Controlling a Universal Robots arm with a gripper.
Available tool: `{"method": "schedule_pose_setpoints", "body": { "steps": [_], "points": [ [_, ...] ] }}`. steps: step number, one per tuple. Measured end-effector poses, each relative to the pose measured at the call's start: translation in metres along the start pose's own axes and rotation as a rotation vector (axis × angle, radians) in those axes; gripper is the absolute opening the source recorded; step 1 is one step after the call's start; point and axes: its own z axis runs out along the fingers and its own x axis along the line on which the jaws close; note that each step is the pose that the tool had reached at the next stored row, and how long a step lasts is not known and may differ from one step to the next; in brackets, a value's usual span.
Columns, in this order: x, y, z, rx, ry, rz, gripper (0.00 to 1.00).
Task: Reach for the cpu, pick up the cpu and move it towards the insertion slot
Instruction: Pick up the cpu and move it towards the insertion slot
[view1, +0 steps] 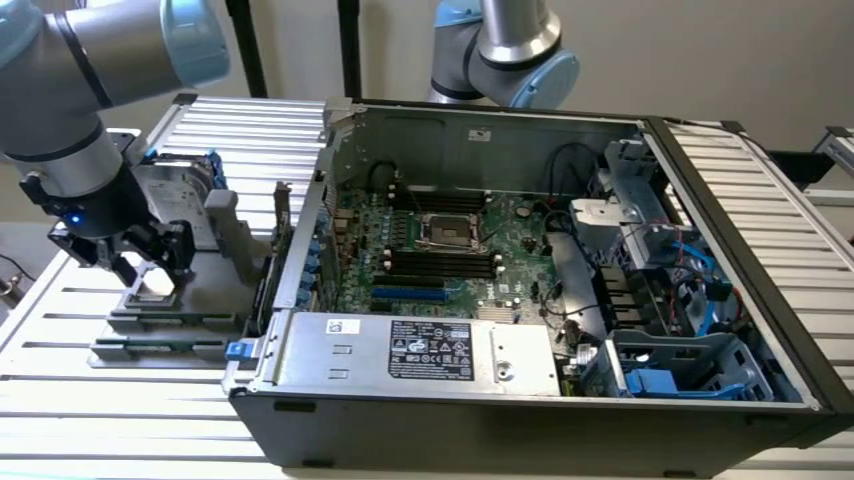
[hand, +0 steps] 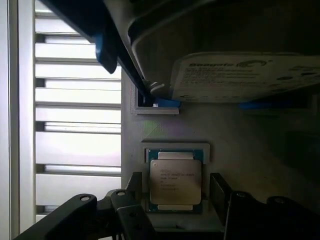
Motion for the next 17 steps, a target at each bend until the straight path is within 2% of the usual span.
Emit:
{"method": "schedule_pose_setpoints", "body": {
  "steps": [4,10,17],
  "points": [
    [-0.0018,-0.0002,0.0011,0.0000,0.0016,0.000,0.65],
    [-0.0029,-0.0002,0.0020,0.0001,0.0089,0.000,0.65],
    [-0.0030,0.0003,0.0032,-0.0001,0.0091,0.000,0.65]
  ]
}}
